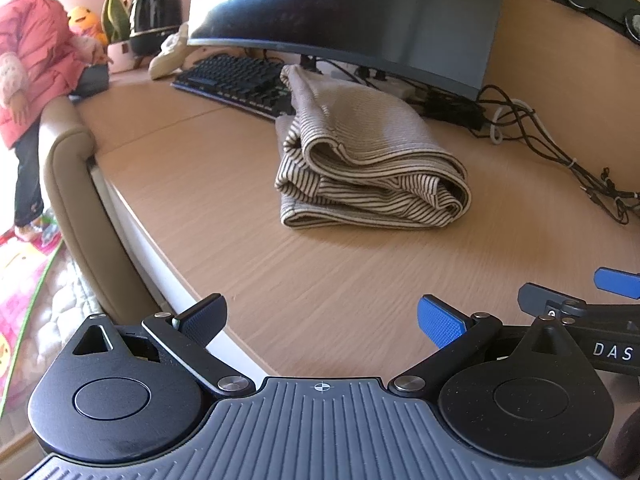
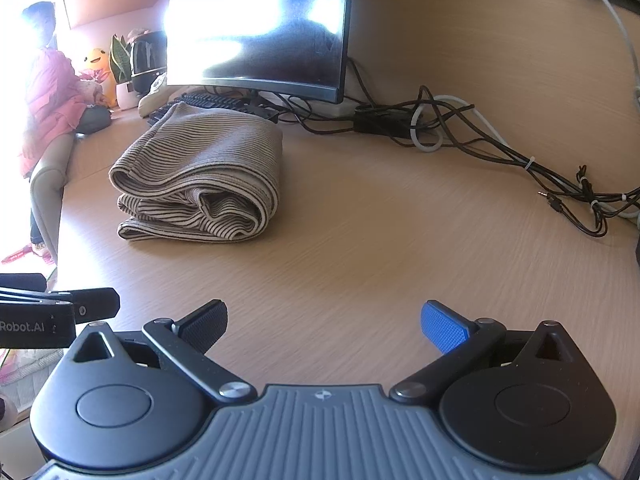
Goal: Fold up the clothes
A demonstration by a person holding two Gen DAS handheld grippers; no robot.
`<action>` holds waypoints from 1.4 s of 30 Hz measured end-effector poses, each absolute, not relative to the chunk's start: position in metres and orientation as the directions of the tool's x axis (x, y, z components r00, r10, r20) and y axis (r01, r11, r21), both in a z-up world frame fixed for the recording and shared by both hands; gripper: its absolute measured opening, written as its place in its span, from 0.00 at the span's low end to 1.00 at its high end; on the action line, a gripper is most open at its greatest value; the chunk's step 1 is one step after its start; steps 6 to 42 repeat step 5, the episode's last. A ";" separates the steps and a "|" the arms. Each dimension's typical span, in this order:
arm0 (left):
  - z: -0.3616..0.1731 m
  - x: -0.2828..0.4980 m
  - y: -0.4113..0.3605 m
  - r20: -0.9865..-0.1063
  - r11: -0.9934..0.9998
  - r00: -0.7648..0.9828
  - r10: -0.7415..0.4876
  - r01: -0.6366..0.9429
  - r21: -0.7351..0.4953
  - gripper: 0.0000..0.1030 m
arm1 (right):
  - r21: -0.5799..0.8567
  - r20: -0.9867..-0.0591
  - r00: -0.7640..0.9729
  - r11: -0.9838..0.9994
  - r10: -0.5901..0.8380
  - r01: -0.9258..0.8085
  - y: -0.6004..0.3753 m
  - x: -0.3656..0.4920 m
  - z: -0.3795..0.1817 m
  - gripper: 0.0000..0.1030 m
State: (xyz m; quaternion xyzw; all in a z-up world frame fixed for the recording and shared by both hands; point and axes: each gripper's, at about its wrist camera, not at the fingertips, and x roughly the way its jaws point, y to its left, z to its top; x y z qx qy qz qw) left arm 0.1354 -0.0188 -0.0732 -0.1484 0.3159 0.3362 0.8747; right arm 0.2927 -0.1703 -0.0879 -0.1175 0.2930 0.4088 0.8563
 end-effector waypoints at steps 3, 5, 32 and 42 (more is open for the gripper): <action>-0.073 0.136 -0.018 -0.641 0.726 0.571 0.514 -0.687 -0.031 1.00 | 0.041 -0.601 0.493 0.640 0.629 -0.767 -0.170 0.293 -0.089 1.00; -0.073 0.136 -0.017 -0.637 0.723 0.568 0.521 -0.691 -0.025 1.00 | 0.043 -0.603 0.492 0.642 0.628 -0.766 -0.170 0.294 -0.090 1.00; -0.073 0.136 -0.017 -0.637 0.723 0.568 0.521 -0.691 -0.025 1.00 | 0.043 -0.603 0.492 0.642 0.628 -0.766 -0.170 0.294 -0.090 1.00; -0.073 0.136 -0.017 -0.637 0.723 0.568 0.521 -0.691 -0.025 1.00 | 0.043 -0.603 0.492 0.642 0.628 -0.766 -0.170 0.294 -0.090 1.00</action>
